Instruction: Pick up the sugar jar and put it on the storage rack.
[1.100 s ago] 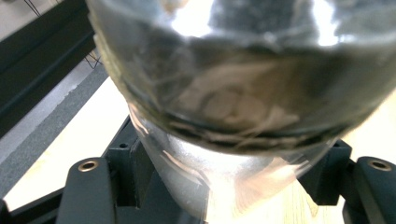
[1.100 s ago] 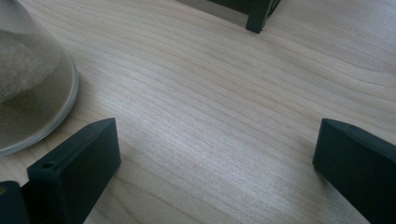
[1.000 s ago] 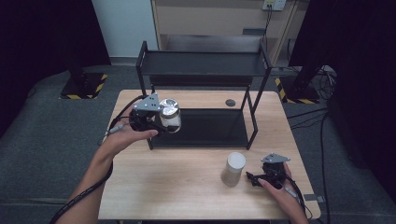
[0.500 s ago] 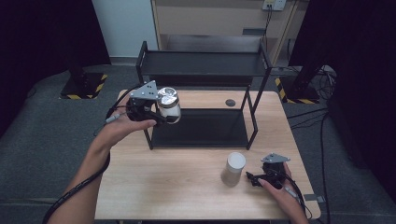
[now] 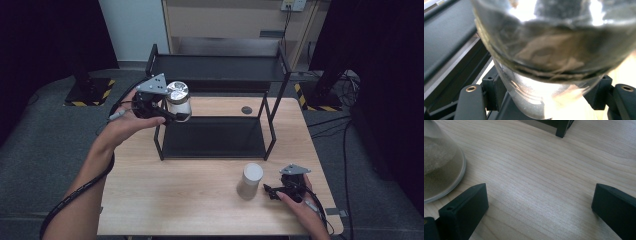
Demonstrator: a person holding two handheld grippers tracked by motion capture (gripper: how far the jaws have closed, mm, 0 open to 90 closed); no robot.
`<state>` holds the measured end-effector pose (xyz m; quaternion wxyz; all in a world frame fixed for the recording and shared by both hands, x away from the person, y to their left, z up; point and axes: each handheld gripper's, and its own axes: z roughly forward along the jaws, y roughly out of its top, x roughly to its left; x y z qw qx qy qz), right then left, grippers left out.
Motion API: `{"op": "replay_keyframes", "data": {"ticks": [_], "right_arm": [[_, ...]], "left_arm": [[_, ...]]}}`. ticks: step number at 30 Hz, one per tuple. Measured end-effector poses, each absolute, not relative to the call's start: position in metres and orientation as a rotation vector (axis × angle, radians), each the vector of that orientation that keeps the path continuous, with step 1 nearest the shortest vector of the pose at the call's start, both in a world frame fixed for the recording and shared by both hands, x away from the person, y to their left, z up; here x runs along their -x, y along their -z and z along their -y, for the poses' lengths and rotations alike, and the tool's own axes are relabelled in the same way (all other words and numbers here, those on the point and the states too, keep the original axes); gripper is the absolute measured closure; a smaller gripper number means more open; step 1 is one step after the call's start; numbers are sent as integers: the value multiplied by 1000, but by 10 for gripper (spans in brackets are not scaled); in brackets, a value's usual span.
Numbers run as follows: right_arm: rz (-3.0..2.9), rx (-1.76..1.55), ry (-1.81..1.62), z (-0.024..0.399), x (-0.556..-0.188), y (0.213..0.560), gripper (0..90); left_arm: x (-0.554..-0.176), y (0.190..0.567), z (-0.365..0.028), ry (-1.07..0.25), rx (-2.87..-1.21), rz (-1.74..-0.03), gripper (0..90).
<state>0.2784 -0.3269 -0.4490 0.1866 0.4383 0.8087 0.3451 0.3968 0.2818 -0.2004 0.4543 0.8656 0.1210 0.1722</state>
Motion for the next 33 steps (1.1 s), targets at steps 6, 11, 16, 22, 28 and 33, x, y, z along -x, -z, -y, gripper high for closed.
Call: {"op": "replay_keyframes", "data": {"ticks": [6,11,16,22,28,33], "right_arm": [[-2277,-1234,-972,327,-278,449,12],[-2277,-1234,-972,327,-278,449,12],[-2277,-1234,-972,327,-278,449,12],[-2277,-1234,-972,327,-278,449,12],[-2278,-1234,-971,327,-279,449,12],[-2278,-1235,-971,327,-279,449,12]], "left_arm": [[-401,191,-279,-427,-2135,-306,299],[-404,182,-276,-437,-2129,-308,300],[-408,170,-273,-444,-2128,-306,300],[-411,156,-267,-465,-2114,-309,300],[-417,143,-258,-483,-2133,-330,300],[-423,138,-256,-496,-2134,-344,299]]}}
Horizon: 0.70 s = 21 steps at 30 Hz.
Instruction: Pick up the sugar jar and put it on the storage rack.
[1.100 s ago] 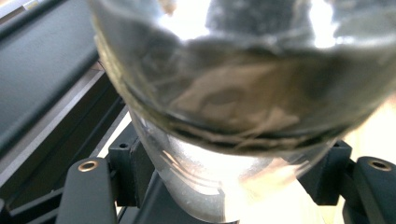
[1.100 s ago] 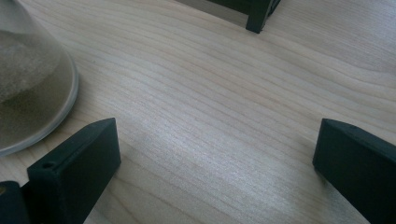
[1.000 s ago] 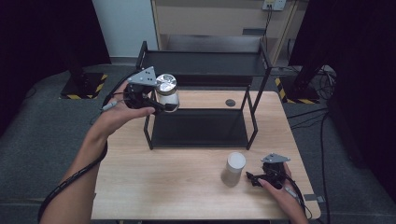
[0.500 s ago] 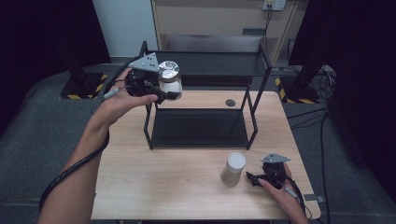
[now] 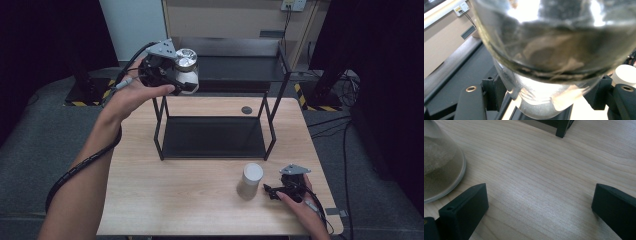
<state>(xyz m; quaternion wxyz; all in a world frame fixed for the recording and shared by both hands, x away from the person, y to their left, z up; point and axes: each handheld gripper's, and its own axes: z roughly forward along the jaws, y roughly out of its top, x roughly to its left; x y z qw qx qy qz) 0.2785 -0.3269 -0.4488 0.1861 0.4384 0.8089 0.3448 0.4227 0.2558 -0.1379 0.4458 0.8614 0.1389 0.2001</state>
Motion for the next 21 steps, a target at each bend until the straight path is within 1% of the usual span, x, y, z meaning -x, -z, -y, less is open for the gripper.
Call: {"op": "replay_keyframes", "data": {"ticks": [10,17,21], "right_arm": [[-2278,-1234,-971,327,-279,449,12],[-2278,-1235,-971,327,-279,449,12],[-2278,-1235,-971,327,-279,449,12]], "left_arm": [[-427,130,-248,-526,-2123,-412,300],[-428,129,-240,-557,-2109,-517,300],[-429,128,-234,-572,-2124,-548,300]]}}
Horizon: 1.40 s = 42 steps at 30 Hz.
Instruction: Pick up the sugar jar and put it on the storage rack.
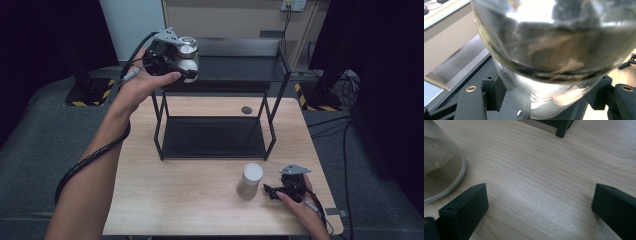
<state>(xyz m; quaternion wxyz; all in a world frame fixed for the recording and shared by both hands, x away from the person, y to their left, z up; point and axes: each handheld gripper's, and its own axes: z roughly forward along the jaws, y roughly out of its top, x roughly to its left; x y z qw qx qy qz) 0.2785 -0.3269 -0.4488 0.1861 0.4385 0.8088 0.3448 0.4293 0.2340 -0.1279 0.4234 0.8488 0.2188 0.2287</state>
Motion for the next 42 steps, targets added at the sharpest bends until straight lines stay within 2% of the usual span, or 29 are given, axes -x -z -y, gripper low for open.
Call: {"op": "replay_keyframes", "data": {"ticks": [20,42], "right_arm": [[-2278,-1235,-971,327,-279,449,12],[-2278,-1234,-971,327,-279,449,12]], "left_arm": [[-448,130,-214,-588,-2101,-722,300],[-471,140,-203,-516,-2055,-848,300]]}}
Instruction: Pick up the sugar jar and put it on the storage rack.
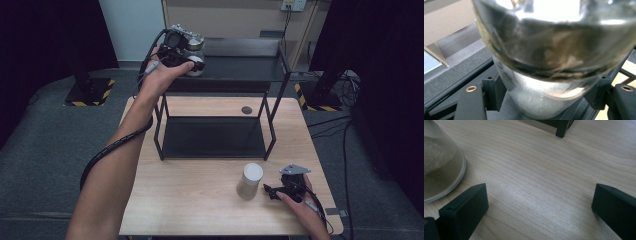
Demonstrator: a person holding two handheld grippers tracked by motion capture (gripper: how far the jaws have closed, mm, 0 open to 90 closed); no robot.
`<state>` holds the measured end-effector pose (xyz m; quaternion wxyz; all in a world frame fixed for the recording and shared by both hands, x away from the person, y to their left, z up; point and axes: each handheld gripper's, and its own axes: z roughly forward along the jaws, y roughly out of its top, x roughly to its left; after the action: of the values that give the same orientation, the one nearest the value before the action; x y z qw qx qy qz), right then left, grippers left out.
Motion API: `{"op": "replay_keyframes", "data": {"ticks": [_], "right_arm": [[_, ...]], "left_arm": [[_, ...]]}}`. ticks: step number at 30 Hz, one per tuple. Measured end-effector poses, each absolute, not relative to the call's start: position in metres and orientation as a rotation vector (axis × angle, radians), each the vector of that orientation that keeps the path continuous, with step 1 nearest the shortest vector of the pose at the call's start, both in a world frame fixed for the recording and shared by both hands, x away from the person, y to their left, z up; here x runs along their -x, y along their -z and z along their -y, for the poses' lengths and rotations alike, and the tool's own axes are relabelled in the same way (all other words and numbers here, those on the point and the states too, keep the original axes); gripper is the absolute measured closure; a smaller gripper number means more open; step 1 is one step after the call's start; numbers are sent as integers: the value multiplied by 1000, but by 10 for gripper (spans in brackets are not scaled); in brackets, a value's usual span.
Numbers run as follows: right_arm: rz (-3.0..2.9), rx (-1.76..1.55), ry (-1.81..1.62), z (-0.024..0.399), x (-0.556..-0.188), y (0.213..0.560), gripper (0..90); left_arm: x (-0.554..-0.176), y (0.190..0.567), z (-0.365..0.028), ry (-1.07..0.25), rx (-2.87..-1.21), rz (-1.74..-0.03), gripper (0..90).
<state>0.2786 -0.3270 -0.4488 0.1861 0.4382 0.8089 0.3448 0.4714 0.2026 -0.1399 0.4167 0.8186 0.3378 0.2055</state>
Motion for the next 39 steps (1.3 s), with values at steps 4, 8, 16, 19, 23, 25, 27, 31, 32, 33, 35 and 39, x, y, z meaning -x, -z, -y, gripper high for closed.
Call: {"op": "replay_keyframes", "data": {"ticks": [4,8,16,19,23,25,27,31,32,33,35,39], "right_arm": [[-2278,-1234,-971,327,-279,449,12],[-2278,-1234,-971,327,-279,449,12],[-2278,-1234,-971,327,-279,449,12],[-2278,-1234,-971,327,-279,449,12],[-2278,-1235,-971,327,-279,449,12],[-2278,-1235,-971,327,-279,449,12],[-2278,-1235,-971,327,-279,449,12],[-2278,-1235,-971,327,-279,449,12],[-2278,-1235,-971,327,-279,449,12],[-2278,-1235,-971,327,-279,449,12],[-2277,-1234,-972,327,-278,449,12],[-2277,-1234,-972,327,-278,449,12]], "left_arm": [[-479,137,-206,-469,-2059,-868,299],[-481,139,-209,-458,-2054,-865,299],[-472,142,-205,-510,-2045,-857,234],[-460,139,-203,-556,-2033,-855,125],[-444,134,-202,-618,-2036,-868,79],[-438,134,-207,-620,-2019,-849,74],[-430,134,-208,-638,-2017,-848,74],[-415,135,-211,-662,-2018,-832,74],[-411,136,-213,-662,-2019,-822,74],[-408,137,-215,-666,-2019,-813,74],[-399,142,-218,-676,-2013,-794,73],[-384,158,-223,-674,-2014,-767,73]]}}
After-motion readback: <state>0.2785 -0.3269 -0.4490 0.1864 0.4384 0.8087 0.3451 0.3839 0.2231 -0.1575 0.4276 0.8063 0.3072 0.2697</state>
